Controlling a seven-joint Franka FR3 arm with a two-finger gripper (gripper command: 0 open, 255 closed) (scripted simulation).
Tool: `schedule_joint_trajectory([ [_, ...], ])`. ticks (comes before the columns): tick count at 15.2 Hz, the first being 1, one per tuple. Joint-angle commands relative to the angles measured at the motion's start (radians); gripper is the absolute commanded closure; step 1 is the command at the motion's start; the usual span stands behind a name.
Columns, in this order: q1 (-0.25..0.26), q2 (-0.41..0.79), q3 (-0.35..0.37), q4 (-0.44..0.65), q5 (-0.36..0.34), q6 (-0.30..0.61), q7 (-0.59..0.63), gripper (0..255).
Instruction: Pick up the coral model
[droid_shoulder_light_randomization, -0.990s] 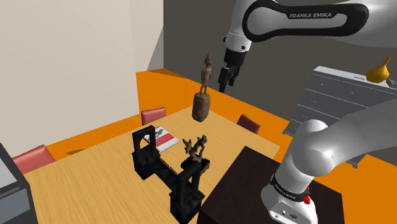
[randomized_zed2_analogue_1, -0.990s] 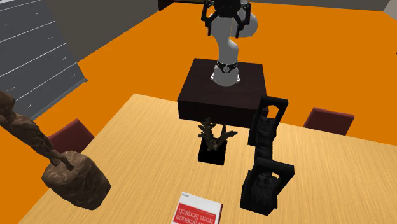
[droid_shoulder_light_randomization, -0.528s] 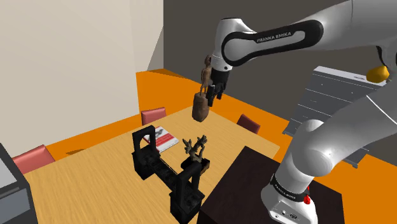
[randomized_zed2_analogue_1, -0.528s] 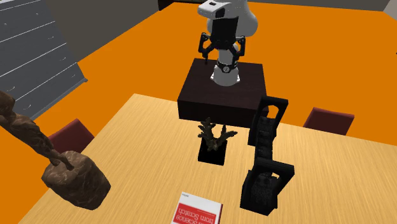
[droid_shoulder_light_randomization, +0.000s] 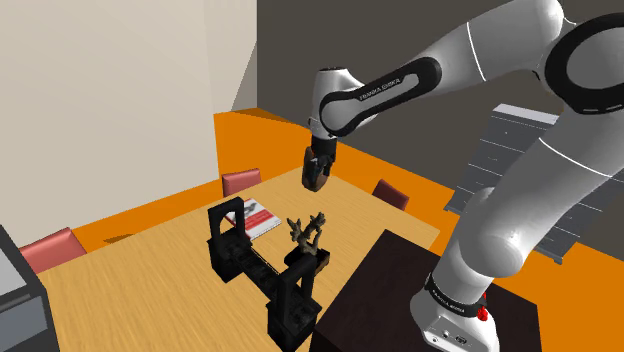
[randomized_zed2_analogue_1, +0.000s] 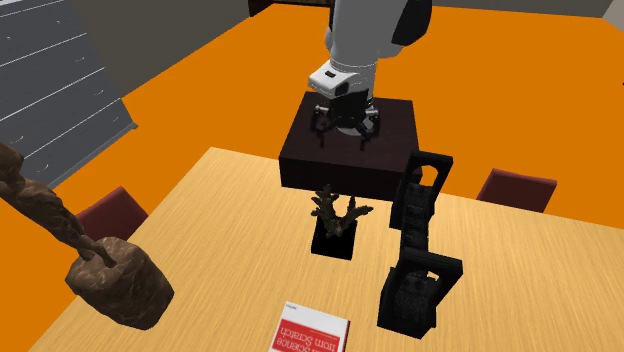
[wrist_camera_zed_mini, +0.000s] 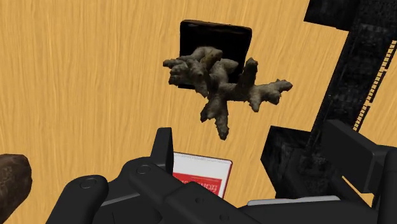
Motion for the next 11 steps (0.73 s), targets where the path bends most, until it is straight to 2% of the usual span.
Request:
schedule_joint_trajectory([
  [1, 0.002, 0.074, -0.001, 0.009, 0.003, 0.055, -0.004, 0],
  [11, 0.007, 0.464, 0.006, 0.146, 0.021, 0.254, -0.027, 0],
])
